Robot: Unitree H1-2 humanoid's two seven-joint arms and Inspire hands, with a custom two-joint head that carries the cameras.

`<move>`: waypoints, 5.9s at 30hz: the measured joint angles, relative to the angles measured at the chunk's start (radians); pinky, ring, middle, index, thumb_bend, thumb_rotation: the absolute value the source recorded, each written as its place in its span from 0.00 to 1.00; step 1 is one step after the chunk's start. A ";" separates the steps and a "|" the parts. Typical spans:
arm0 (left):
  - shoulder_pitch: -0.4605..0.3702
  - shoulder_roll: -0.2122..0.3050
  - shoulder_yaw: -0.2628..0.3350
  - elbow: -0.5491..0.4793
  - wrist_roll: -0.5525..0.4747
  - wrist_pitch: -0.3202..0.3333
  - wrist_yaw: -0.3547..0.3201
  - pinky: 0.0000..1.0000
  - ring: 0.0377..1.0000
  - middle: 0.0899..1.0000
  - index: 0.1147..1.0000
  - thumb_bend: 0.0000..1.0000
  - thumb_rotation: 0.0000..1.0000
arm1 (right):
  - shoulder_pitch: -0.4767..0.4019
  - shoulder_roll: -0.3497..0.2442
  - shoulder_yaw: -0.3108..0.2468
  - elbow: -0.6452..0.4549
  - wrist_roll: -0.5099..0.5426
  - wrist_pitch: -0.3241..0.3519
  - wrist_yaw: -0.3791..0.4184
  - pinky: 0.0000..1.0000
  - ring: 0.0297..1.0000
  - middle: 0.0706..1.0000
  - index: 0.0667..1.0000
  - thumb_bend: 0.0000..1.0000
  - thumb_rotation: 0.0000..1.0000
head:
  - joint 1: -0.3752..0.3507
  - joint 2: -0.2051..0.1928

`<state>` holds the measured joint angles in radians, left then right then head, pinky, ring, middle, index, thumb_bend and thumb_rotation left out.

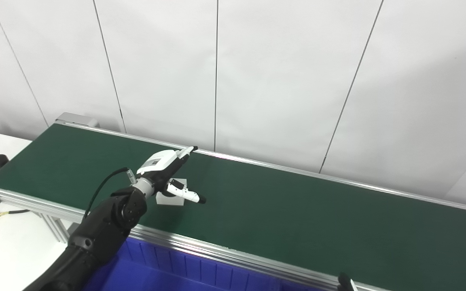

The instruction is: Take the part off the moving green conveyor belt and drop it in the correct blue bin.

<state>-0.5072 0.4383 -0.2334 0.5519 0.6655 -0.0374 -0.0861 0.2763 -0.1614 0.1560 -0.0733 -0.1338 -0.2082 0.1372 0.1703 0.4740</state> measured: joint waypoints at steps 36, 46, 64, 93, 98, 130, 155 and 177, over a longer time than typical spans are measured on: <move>-0.110 -0.068 -0.136 0.277 -0.012 -0.080 0.110 0.50 0.54 0.50 0.48 0.54 0.00 | 0.019 0.001 -0.001 -0.010 0.005 -0.012 -0.002 0.95 0.98 0.99 1.00 0.92 0.25 | 0.002 0.020; -0.113 -0.093 -0.143 0.280 -0.047 -0.088 0.117 0.47 0.50 0.46 0.41 0.52 0.00 | 0.018 0.006 -0.001 -0.017 0.004 -0.012 -0.003 0.96 0.98 0.98 1.00 0.92 0.25 | 0.005 0.017; 0.023 -0.131 0.063 -0.015 -0.244 -0.116 0.127 0.36 0.40 0.39 0.45 0.52 0.00 | 0.011 0.018 0.001 -0.016 -0.010 -0.013 -0.007 0.92 0.95 0.97 1.00 0.90 0.24 | -0.095 0.040; 0.495 -0.281 0.123 -0.566 -0.457 -0.270 0.069 0.42 0.42 0.47 0.41 0.50 0.00 | 0.032 0.090 0.040 -0.111 -0.124 0.058 -0.038 0.92 0.93 0.95 0.99 0.94 0.35 | -0.442 0.249; 0.510 -0.269 0.098 -0.545 -0.437 -0.318 0.050 0.42 0.42 0.47 0.41 0.50 0.00 | 0.031 0.092 0.046 -0.150 -0.142 0.083 -0.038 0.92 0.93 0.95 1.00 0.94 0.34 | -0.466 0.288; 0.522 -0.135 -0.102 -0.543 -0.125 0.031 -0.244 0.48 0.40 0.47 0.46 0.50 0.00 | 0.039 0.109 0.059 -0.216 -0.204 0.207 -0.042 0.89 0.91 0.95 0.99 0.92 0.34 | -0.434 0.313; 0.532 -0.092 -0.049 -0.686 -0.364 0.192 -0.509 0.91 1.00 1.00 0.99 0.95 0.47 | 0.066 0.083 0.049 -0.280 -0.146 0.241 -0.012 0.92 0.93 0.96 1.00 0.96 0.34 | -0.426 0.279; 0.769 -0.244 0.074 -0.717 -0.710 -0.106 -0.306 0.92 0.95 0.97 0.99 0.92 0.34 | 0.073 0.008 0.049 -0.341 -0.083 0.359 0.063 0.90 0.93 0.94 0.98 0.94 0.27 | -0.423 0.248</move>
<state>0.2618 0.1941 -0.1597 -0.1649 -0.0446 -0.1439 -0.3920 0.3496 -0.1529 0.2048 -0.4145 -0.2169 0.1512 0.1999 -0.2531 0.7225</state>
